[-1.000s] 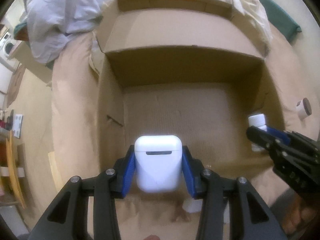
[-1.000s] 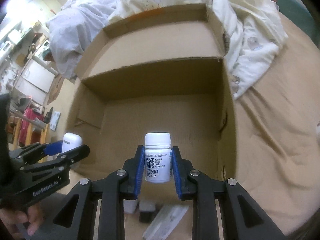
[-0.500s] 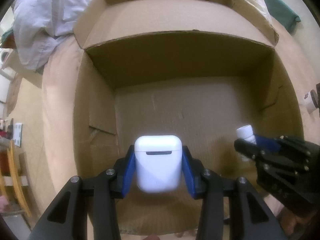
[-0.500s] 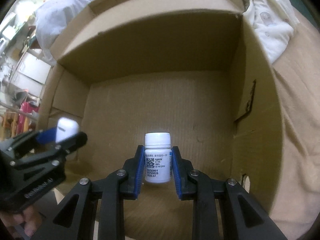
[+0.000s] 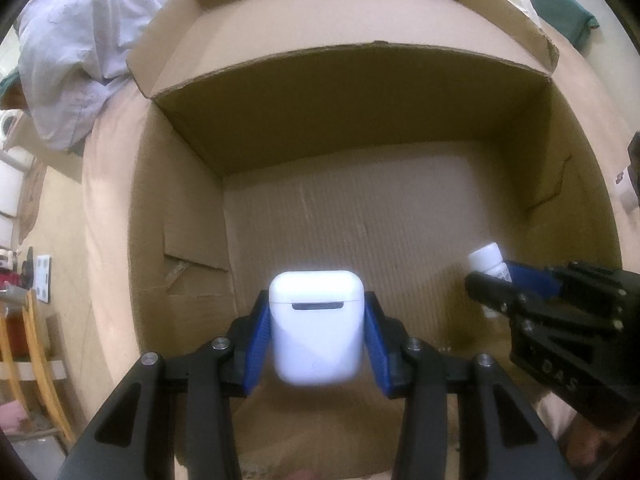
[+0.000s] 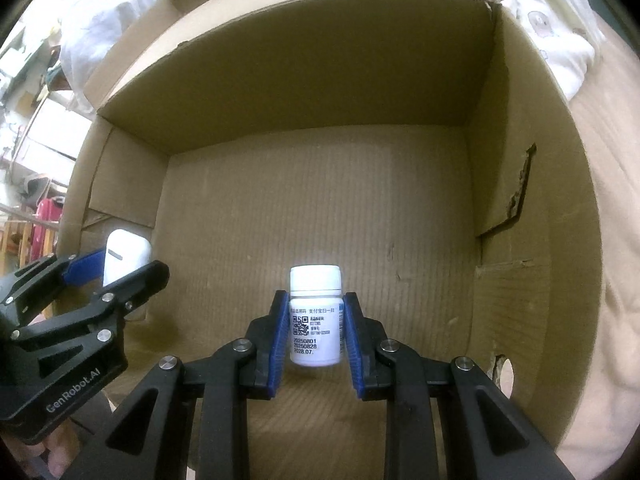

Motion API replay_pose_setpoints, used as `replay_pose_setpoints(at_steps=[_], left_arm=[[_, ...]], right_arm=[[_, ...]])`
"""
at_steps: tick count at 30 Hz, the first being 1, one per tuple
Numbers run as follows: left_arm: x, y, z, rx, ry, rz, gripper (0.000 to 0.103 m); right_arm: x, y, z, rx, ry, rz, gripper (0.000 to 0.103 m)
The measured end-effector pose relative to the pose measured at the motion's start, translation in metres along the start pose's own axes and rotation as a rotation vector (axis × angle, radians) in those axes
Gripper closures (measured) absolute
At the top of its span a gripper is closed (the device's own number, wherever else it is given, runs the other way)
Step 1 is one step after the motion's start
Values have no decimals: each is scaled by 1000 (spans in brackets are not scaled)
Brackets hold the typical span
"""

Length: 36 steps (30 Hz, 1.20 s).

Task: Organize rigid objects
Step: 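Carry both items into the box and open both tools to release them, then withdraw both tools from the box back toward the remaining items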

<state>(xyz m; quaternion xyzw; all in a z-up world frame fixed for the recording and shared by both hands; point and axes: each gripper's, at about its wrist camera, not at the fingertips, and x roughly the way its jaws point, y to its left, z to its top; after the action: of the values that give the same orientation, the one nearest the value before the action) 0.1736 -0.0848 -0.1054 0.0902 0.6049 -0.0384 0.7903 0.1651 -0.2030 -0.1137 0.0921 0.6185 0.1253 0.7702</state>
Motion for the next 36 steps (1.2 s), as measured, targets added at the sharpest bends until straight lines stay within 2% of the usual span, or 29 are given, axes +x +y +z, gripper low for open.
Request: replay_pose_setpoints(at_steps=[1,2,5,7,9,10,11,15,17,23,31,32,36], left_arm=[[1,0,0,-1,2,-1,63],[1,0,0,1,7,40,63],[2,0,-1,-7,6,36,63],[0,-2,-2,-12,-1,19,57],[-3,-4,-2,-14,-8,-5,39],[-7,-5,-1,-19,-20,-12,13],[-11,-6,-1,-25,-40,-13,2],[-17,-4,1,-29,-55,-28,2],[-16,0,2,-45,-44,-33,2],[-12,12,0,-84,-26,-56,2],[-34,13,-8,-88,-58,-52,2],[-39,14,-9,-88,-64,-88,2],[-58,20,-14,-94,-86,-83,2]], right_arm=[[0,0,1,1,1,4,76],[-1,-2,3,7,-3,12,76],[-6,-2,5,14,-26,28,75],[-12,-1,7,16,-51,32,68],[-22,-1,10,17,-94,49,27],[-27,0,11,18,-116,66,27],[-31,1,11,18,-132,90,23],[-40,4,11,11,-174,130,6],[-41,9,8,-3,-186,135,4],[-41,11,6,-2,-186,131,3],[-50,8,0,5,-210,130,3],[-52,8,0,10,-214,134,3],[-65,5,-3,29,-234,136,3]])
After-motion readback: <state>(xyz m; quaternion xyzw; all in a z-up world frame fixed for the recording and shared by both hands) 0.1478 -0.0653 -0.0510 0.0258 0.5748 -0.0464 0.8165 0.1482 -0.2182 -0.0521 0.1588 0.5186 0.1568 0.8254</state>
